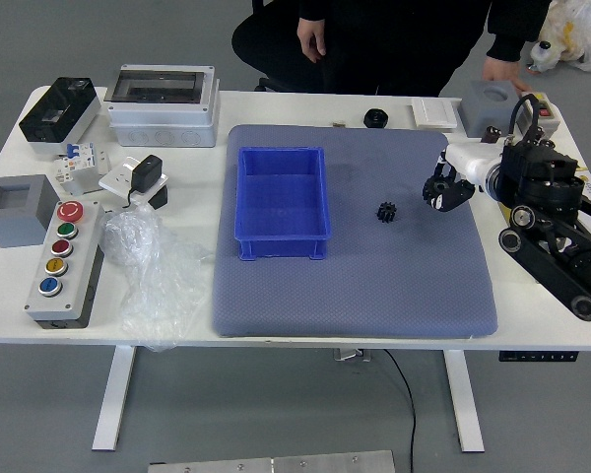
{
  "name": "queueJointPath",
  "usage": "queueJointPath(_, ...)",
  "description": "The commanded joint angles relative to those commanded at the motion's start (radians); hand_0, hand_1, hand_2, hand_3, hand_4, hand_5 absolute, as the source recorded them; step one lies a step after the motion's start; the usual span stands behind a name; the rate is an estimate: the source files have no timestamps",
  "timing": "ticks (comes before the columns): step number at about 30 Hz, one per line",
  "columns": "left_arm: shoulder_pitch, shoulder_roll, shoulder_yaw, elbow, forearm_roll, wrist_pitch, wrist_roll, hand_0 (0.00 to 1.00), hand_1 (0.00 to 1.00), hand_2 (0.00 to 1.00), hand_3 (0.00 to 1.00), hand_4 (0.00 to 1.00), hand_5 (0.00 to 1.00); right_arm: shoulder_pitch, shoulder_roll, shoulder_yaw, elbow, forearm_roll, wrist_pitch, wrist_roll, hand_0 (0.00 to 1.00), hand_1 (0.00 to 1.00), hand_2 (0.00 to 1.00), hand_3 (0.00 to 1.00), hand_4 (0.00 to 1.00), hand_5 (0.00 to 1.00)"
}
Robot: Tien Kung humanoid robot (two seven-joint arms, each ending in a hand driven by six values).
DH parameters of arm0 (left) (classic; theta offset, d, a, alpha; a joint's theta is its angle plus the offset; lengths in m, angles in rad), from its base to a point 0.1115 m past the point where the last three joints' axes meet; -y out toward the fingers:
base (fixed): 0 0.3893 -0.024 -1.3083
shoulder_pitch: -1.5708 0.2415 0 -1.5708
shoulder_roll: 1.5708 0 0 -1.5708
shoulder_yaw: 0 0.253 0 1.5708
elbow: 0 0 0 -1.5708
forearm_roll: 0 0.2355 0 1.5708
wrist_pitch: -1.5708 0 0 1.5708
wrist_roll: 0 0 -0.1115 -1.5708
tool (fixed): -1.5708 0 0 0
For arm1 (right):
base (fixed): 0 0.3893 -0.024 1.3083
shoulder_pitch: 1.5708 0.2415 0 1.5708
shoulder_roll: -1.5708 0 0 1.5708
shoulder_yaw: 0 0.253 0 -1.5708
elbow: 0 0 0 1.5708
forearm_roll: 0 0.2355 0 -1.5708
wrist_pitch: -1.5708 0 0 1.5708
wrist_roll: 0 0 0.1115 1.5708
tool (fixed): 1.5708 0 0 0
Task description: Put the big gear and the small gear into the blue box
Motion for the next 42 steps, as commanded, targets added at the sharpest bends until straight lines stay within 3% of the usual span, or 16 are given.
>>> queueJointPath(9, 0.002, 0.006, 0.0, 0.0, 0.0, 0.0, 0.0, 0.867, 0.845, 0.84, 0.796, 0.611, 0.377, 0.043, 0.013, -0.031, 0.032, 0.001, 0.025, -0.015, 0.373, 0.356, 0.438, 0.614, 0.466, 0.162)
queueJointPath(24, 0.01, 0.012, 0.007, 0.001, -0.005, -0.001, 0.001, 0.867, 0.845, 0.84, 0.798, 0.612, 0.376, 0.117, 0.072, -0.079, 0.041, 0.004, 0.045, -0.025, 0.378, 0.356, 0.436, 0.613, 0.467, 0.165)
queueJointPath(42, 0.008, 0.011, 0.027, 0.002, -0.014, -0.001, 0.001, 0.867, 0.844, 0.84, 0.797, 0.612, 0.378, 0.198, 0.207, -0.11, -0.011, 0.012, 0.038, -0.014, 0.379, 0.355, 0.434, 0.613, 0.465, 0.166)
